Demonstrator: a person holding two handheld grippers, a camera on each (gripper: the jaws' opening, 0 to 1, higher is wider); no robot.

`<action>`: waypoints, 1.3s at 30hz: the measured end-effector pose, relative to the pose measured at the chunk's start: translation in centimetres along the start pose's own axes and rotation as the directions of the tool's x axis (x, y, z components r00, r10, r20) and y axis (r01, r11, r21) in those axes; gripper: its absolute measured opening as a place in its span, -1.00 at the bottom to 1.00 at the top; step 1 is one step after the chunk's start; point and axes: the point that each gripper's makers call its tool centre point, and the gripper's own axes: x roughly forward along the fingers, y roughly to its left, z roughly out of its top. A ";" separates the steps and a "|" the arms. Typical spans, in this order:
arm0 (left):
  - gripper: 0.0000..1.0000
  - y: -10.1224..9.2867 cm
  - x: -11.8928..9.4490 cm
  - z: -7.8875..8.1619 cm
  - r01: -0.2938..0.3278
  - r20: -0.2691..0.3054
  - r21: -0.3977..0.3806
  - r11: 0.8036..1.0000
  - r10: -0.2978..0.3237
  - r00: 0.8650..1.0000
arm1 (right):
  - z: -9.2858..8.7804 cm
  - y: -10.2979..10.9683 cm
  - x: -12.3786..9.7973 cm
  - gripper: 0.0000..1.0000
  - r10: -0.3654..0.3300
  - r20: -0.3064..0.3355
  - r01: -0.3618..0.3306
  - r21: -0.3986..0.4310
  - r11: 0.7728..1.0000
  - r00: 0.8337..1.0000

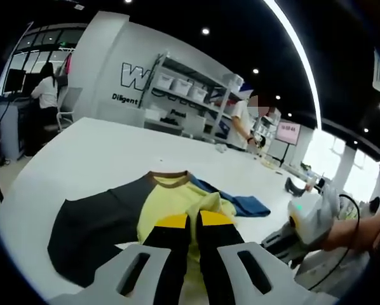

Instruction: Fold the garment on the visible template until the final outline fits inside the template.

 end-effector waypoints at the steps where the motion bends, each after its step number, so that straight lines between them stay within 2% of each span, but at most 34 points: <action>1: -1.00 -0.1 0.0 0.0 0.002 0.000 0.005 1.000 -0.002 1.000 | -0.1 0.0 -0.1 -1.00 0.000 -0.006 0.000 0.005 1.000 1.000; 7: -1.00 0.0 -0.1 -0.3 -0.001 -0.021 0.012 1.000 0.001 1.000 | -0.8 -0.3 -0.6 -1.00 0.002 -0.049 0.000 0.035 0.999 0.999; 9: -1.00 -0.1 -0.1 -1.2 0.007 -0.069 -0.021 1.000 -0.008 0.998 | -1.2 -0.3 -0.8 -1.00 -0.001 -0.070 0.004 0.036 0.999 0.998; 13: -1.00 -0.1 -0.2 -1.2 0.004 -0.070 -0.011 1.000 -0.004 0.998 | -1.4 -0.3 -1.0 -1.00 0.004 -0.079 0.000 0.049 0.999 0.997; 21: -1.00 0.0 -0.4 -2.4 -0.007 -0.128 -0.005 1.000 0.006 0.992 | -2.5 -0.6 -1.9 -1.00 0.014 -0.111 -0.006 0.077 0.997 0.994; 28: -1.00 -0.1 -0.7 -3.4 -0.002 -0.175 0.009 1.000 0.004 0.985 | -3.4 -0.8 -2.6 -1.00 0.054 -0.131 -0.042 0.092 0.995 0.990; 31: -1.00 0.1 -0.9 -4.6 -0.010 -0.230 0.024 1.000 0.015 0.973 | -3.9 -1.0 -3.1 -1.00 0.054 -0.150 -0.041 0.093 0.995 0.987; 37: -1.00 0.0 -1.2 -6.1 -0.007 -0.292 0.040 0.999 0.018 0.956 | -4.8 -1.3 -3.8 -1.00 0.068 -0.170 -0.048 0.118 0.992 0.983; 39: -1.00 0.4 -1.6 -7.7 -0.010 -0.362 0.059 0.998 0.030 0.932 | -5.2 -1.4 -4.1 -1.00 0.078 -0.182 -0.054 0.133 0.990 0.980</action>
